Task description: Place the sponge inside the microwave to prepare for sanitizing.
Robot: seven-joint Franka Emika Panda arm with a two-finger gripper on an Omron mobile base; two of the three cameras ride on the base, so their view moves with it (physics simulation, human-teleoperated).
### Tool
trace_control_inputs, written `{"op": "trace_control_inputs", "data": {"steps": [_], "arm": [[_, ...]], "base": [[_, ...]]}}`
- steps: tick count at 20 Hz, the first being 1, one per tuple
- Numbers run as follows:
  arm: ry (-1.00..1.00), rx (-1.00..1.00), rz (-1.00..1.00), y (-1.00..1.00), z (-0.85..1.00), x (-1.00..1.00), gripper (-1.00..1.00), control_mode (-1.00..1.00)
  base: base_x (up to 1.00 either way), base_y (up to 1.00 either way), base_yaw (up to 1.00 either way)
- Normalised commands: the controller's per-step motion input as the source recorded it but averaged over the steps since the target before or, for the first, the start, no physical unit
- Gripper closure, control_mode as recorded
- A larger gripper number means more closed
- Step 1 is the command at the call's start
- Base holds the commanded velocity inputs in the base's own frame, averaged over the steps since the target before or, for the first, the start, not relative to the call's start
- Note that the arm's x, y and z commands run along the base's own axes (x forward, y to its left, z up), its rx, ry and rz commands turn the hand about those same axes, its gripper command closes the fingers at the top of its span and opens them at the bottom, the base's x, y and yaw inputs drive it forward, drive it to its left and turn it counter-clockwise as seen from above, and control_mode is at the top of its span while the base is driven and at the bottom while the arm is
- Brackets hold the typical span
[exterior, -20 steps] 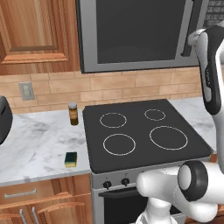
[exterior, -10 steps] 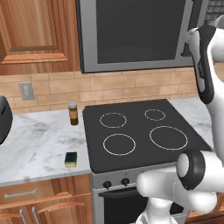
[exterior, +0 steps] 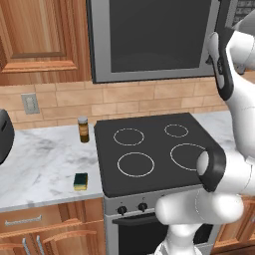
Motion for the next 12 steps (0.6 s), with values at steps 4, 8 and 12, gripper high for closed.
{"op": "trace_control_inputs", "data": {"steps": [4, 8, 12], "arm": [[0.00, 0.00, 0.03, 0.00, 0.00, 0.08, -1.00, -1.00], [0.00, 0.00, 0.02, 0.04, -0.11, 0.22, -1.00, -1.00], [0.00, 0.00, 0.01, 0.11, -0.13, 0.26, -1.00, -1.00]], "base": [[0.00, 0.00, 0.00], [0.00, 0.00, 0.00], [0.00, 0.00, 0.00]]}}
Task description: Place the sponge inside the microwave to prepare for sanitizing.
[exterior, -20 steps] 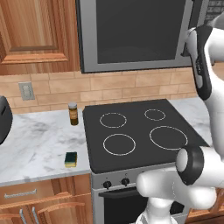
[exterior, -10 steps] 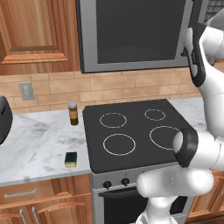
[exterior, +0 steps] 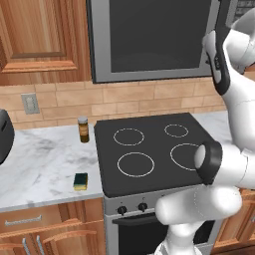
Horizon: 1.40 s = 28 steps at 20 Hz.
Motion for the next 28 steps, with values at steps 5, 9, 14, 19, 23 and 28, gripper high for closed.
{"op": "trace_control_inputs", "data": {"steps": [5, 9, 14, 19, 23, 28], "arm": [[-0.01, 0.00, 0.00, 0.01, -0.01, 0.24, -1.00, -1.00], [-0.03, 0.00, 0.01, 0.00, 0.00, 0.25, -1.00, -1.00], [-0.02, 0.00, 0.05, 0.00, -0.13, 0.35, -1.00, -1.00], [0.00, 0.00, 0.09, 0.00, -0.12, 0.27, 1.00, -1.00], [0.00, 0.00, 0.03, 0.00, 0.00, 0.02, 1.00, -1.00], [0.01, 0.00, 0.00, 0.01, -0.07, -0.10, 1.00, -1.00]], "base": [[0.00, 0.00, 0.00], [0.00, 0.00, 0.00], [0.00, 0.00, 0.00], [0.00, 0.00, 0.00], [0.00, 0.00, 0.00], [0.00, 0.00, 0.00]]}}
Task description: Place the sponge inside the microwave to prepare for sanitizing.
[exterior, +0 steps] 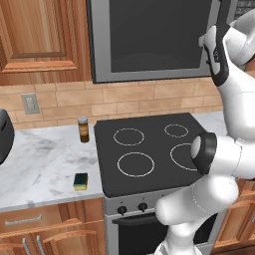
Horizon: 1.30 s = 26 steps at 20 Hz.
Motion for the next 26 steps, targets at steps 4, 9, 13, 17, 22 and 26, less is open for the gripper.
{"op": "trace_control_inputs", "data": {"steps": [4, 9, 13, 17, 22, 26], "arm": [[0.00, 0.00, -0.12, 0.03, -0.04, -0.52, 1.00, -1.00], [0.00, 0.00, -0.20, 0.11, -0.01, -0.64, 1.00, -1.00], [0.00, 0.00, -0.27, 0.06, 0.00, -0.72, 1.00, -1.00], [0.00, 0.00, -0.33, 0.04, 0.01, -0.78, 1.00, -1.00], [0.00, 0.03, -0.37, 0.03, 0.08, -0.92, 1.00, -1.00], [0.00, 0.00, -0.32, 0.15, 0.01, -1.00, 1.00, -1.00]], "base": [[0.00, 0.00, 0.00], [0.00, 0.00, 0.00], [0.00, 0.00, 0.00], [0.00, 0.00, 0.00], [0.00, 0.00, 0.00], [0.00, 0.00, 0.00]]}}
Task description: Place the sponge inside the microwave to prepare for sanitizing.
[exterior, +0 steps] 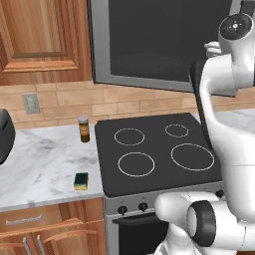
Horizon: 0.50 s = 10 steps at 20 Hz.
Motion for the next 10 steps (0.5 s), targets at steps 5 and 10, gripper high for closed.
{"op": "trace_control_inputs", "data": {"steps": [5, 10], "arm": [[0.00, 0.00, -0.20, 0.29, 0.00, -1.00, 1.00, -1.00], [-0.05, 0.00, -0.06, 0.48, 0.00, -0.86, 1.00, -1.00]], "base": [[0.00, 0.00, 0.00], [0.00, 0.00, 0.00]]}}
